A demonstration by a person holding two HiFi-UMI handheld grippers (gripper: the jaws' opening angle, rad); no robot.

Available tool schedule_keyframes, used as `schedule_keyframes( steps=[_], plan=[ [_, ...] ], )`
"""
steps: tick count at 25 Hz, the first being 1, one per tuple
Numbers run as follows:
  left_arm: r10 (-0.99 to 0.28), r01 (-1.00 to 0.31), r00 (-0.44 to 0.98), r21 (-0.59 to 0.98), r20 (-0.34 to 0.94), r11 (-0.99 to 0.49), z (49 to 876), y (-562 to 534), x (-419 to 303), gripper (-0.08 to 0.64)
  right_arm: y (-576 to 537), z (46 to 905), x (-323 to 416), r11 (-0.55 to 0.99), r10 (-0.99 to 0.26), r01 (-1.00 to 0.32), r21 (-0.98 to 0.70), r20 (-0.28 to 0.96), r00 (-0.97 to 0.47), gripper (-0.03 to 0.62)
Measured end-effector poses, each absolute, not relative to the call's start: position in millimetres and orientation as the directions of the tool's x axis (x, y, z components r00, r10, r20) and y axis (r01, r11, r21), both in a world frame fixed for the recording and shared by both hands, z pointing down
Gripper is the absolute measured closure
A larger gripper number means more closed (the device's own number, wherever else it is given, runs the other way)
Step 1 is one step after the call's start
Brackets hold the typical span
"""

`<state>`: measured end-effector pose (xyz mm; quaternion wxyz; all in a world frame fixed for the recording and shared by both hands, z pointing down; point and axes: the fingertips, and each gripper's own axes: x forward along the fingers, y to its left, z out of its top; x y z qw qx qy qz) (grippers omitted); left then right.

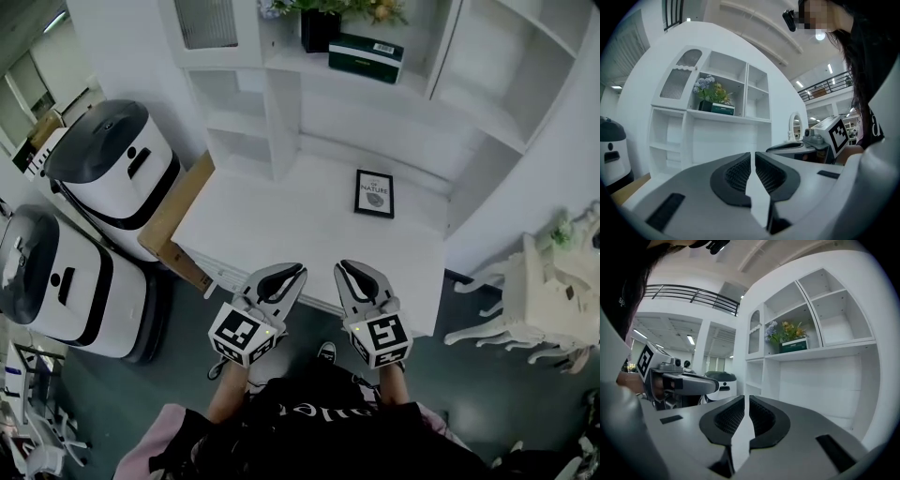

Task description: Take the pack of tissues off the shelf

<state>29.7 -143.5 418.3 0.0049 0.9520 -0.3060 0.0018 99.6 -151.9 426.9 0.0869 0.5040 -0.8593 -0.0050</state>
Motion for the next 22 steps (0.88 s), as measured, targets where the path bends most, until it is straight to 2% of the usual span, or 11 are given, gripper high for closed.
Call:
schedule_keyframes(
  steps=[11,22],
  plan=[
    [-0.618,-0.617,0.786,-0.033,0.021,-0.786,410,-233,94,0.520,-241,415,170,0.507,-0.861,-0.855,0.109,0.119,-0.495,0.529],
    [-0.608,-0.603,0.794,-0.116,0.007,-0.789,378,-297,109,0.520,-300,377,198,0.473,-0.881,-0.870,0.139,0.057,-0.470,0.528]
  ],
)
